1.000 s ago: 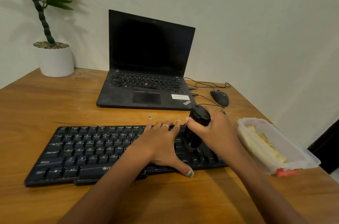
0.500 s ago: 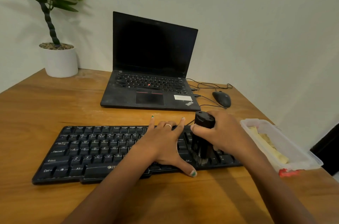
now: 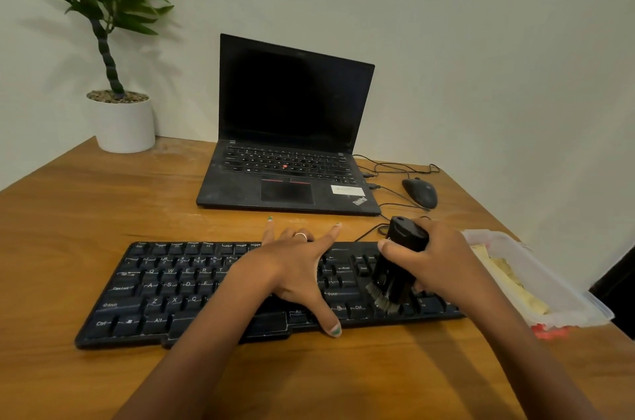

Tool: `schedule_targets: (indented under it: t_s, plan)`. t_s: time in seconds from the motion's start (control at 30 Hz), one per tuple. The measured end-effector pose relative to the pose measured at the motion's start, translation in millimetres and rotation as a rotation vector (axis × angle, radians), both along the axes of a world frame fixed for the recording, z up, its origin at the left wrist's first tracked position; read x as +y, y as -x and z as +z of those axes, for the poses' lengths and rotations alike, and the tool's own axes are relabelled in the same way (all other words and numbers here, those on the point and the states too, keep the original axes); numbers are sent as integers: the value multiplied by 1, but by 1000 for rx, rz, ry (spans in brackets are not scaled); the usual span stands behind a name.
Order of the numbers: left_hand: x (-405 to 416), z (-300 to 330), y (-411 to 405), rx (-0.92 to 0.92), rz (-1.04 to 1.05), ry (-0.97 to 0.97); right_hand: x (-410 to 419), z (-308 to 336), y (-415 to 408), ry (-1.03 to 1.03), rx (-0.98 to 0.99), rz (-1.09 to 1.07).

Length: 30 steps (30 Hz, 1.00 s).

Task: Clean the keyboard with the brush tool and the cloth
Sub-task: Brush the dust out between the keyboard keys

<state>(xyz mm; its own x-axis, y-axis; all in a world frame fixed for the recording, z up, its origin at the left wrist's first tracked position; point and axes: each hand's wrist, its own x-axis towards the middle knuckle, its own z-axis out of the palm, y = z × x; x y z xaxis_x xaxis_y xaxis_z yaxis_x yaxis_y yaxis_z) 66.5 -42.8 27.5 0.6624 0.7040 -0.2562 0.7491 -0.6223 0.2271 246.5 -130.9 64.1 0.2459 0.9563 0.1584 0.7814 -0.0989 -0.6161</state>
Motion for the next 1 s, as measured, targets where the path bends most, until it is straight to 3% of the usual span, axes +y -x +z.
schedule_targets:
  t_s: [0.23, 0.5, 0.7, 0.8, 0.93, 1.0]
  plan:
    - [-2, -5, -7, -60, -41, -26, 1, -6, 3, -232, 139, -79]
    - [0, -7, -7, 5, 6, 39, 33, -18, 5, -392, 99, -105]
    - [-1, -7, -6, -18, 9, 29, 66, -21, 12, -225, 220, -46]
    - [-2, -6, -5, -36, 9, 44, 71, -11, 12, -214, 22, -45]
    - [-2, -6, -4, -54, 8, 54, 70, -11, 13, -169, 86, 27]
    - [-2, -5, -4, -63, 12, 66, 71, -11, 9, -197, -3, -36]
